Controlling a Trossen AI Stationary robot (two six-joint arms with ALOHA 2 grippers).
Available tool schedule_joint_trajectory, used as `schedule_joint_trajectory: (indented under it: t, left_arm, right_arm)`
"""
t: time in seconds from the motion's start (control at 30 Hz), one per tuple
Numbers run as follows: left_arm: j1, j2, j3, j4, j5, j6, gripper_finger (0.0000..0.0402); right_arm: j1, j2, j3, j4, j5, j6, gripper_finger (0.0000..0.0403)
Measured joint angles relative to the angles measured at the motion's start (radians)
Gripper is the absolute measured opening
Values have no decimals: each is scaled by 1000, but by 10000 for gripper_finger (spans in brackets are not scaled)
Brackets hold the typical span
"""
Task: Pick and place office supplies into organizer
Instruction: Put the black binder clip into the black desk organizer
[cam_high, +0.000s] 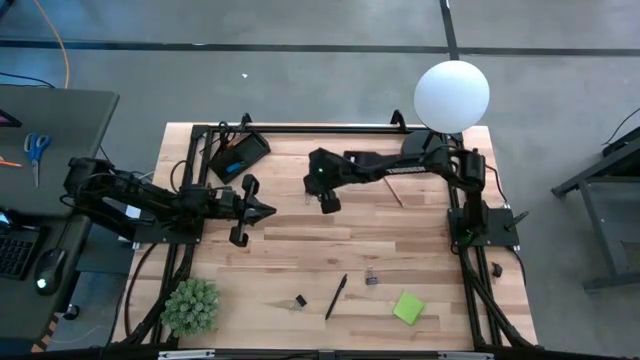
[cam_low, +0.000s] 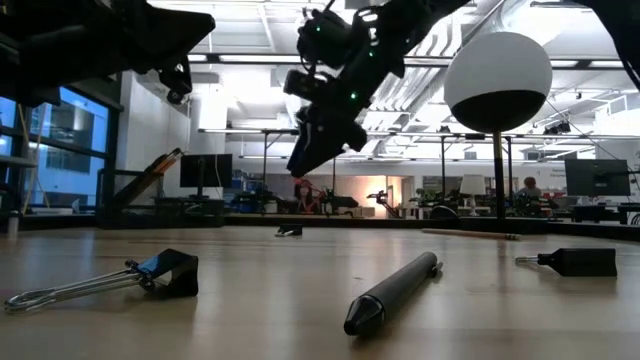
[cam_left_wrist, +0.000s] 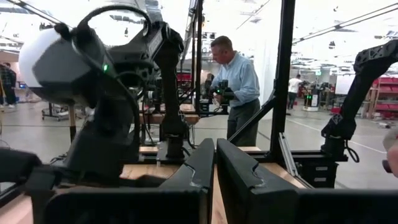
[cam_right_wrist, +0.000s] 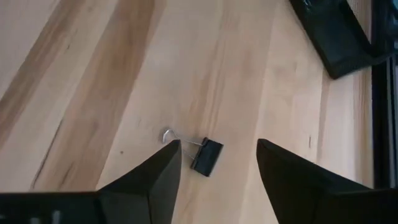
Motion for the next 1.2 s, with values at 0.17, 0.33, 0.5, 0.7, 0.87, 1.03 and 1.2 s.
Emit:
schedule_joint_trajectory:
  t: [0.17,0.33,0.5,0.7,0.87,1.03,1.2]
  left_arm:
    - [0,0,0,-3,8,0,8]
    - [-1,-1,0,-102,-100,-25,8]
    - [1,0,26,-271,-405,-143,8]
    - [1,37,162,-623,-559,-262,8]
    - [1,159,235,-684,-606,-295,8]
    - [20,292,300,-622,-592,-282,8]
    - [111,441,357,-613,-487,-311,42]
  right_arm:
    - [-11,0,10,-25,-3,-60,204]
    - [-17,0,-11,-18,-11,5,204]
    - [-17,0,-17,-78,-16,49,204]
    - [-17,0,-17,-149,-27,87,197]
    - [-5,0,-17,-267,50,153,185]
    - [6,-5,-17,-354,143,264,166]
    - [6,-32,-61,-383,100,354,144]
